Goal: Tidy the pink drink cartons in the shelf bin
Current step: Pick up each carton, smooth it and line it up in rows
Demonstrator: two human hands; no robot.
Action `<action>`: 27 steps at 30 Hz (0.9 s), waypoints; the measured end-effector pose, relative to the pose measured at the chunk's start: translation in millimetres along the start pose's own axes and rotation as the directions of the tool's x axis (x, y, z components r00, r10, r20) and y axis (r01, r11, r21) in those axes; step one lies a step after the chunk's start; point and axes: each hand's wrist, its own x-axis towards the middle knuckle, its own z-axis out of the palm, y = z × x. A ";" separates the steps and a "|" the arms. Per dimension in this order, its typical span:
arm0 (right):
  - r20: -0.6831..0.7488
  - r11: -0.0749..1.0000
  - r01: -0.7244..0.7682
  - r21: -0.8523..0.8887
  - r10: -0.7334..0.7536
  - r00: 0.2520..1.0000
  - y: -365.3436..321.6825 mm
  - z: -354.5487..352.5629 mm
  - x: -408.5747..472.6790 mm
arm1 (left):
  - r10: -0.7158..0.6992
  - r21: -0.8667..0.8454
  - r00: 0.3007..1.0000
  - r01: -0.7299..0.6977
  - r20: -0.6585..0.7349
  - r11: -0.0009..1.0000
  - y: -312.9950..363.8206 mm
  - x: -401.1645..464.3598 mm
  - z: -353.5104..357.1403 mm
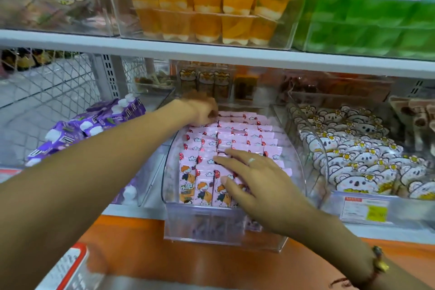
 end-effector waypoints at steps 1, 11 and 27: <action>0.002 1.000 0.000 0.001 0.000 1.000 0.2 0.1 0.5 | 0.006 -0.015 1.000 -0.006 0.004 1.000 -1.1 2.7 1.8; 0.025 1.000 0.003 0.004 -0.003 1.000 1.7 0.1 2.5 | -0.169 -0.458 0.976 0.089 -0.138 0.884 -5.8 2.0 -6.1; -0.241 0.832 -0.027 0.554 0.192 0.952 -23.4 -27.0 0.2 | -0.610 -0.918 0.695 -0.363 -0.381 0.159 37.8 -159.3 -25.3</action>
